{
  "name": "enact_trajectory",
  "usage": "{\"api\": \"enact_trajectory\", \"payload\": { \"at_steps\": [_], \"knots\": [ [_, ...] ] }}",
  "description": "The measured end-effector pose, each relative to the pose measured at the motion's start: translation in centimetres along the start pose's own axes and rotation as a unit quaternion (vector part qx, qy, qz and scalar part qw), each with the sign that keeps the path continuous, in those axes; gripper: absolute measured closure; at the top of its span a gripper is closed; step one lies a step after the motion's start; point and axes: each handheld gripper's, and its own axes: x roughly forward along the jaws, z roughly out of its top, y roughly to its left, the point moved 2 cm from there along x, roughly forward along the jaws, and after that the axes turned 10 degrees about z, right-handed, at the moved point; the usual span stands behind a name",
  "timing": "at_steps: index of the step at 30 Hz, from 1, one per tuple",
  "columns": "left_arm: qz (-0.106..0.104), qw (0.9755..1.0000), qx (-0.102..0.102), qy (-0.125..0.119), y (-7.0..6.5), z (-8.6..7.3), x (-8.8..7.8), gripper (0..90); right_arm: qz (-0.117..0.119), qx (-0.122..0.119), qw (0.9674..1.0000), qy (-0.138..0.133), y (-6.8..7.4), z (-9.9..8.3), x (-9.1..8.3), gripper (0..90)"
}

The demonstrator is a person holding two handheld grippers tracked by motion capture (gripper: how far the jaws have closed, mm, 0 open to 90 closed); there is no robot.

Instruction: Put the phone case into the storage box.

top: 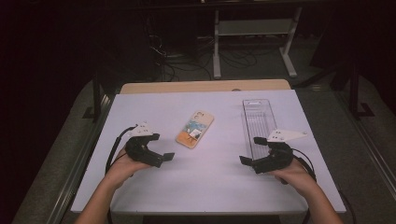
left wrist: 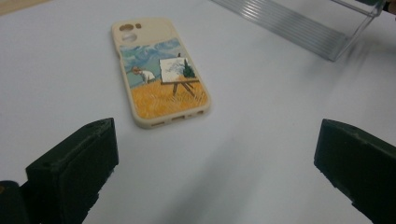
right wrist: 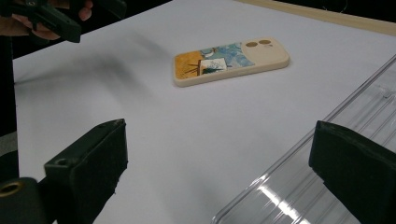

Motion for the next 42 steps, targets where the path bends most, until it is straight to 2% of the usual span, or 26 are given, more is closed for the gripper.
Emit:
{"api": "enact_trajectory", "payload": {
  "at_steps": [19,28,29,32,37,38,39,40,41,42],
  "knots": [
    [0.014,0.9999,-0.002,-0.010,0.2,3.6,1.9,0.0,0.000,0.001,1.0000,-0.001,0.0,0.0,0.0,3.7],
    [0.020,0.9997,-0.008,-0.009,0.3,5.3,3.8,0.0,0.002,0.000,1.0000,-0.001,-0.1,0.0,0.0,3.7],
    [0.022,0.9997,-0.008,-0.002,0.0,5.3,4.4,0.0,0.002,0.000,1.0000,-0.001,-0.1,0.0,0.0,3.7],
    [0.028,0.9995,0.005,0.009,-0.2,5.4,5.3,0.0,0.003,0.001,1.0000,-0.001,-0.1,0.0,0.0,3.7],
    [0.033,0.9994,0.002,0.007,-0.2,6.0,6.1,0.0,0.003,0.002,1.0000,-0.001,0.0,0.0,0.0,3.6],
    [0.035,0.9994,-0.003,0.002,-0.2,6.5,6.4,0.0,0.003,0.001,1.0000,-0.001,0.0,0.0,0.0,3.6],
    [0.037,0.9993,0.002,0.004,-0.1,6.7,6.4,0.0,0.003,0.001,1.0000,-0.001,0.0,0.0,0.0,3.6],
    [0.038,0.9993,-0.004,-0.003,-0.1,7.1,6.5,0.0,0.003,0.002,1.0000,-0.001,0.0,0.0,0.0,3.6],
    [0.039,0.9992,0.001,0.000,0.1,7.4,6.4,0.0,0.003,0.000,1.0000,-0.001,-0.1,0.0,0.0,3.6],
    [0.041,0.9991,-0.006,-0.006,0.0,7.7,6.5,0.0,0.004,0.000,1.0000,-0.001,-0.1,0.0,0.0,3.6]
  ]
}}
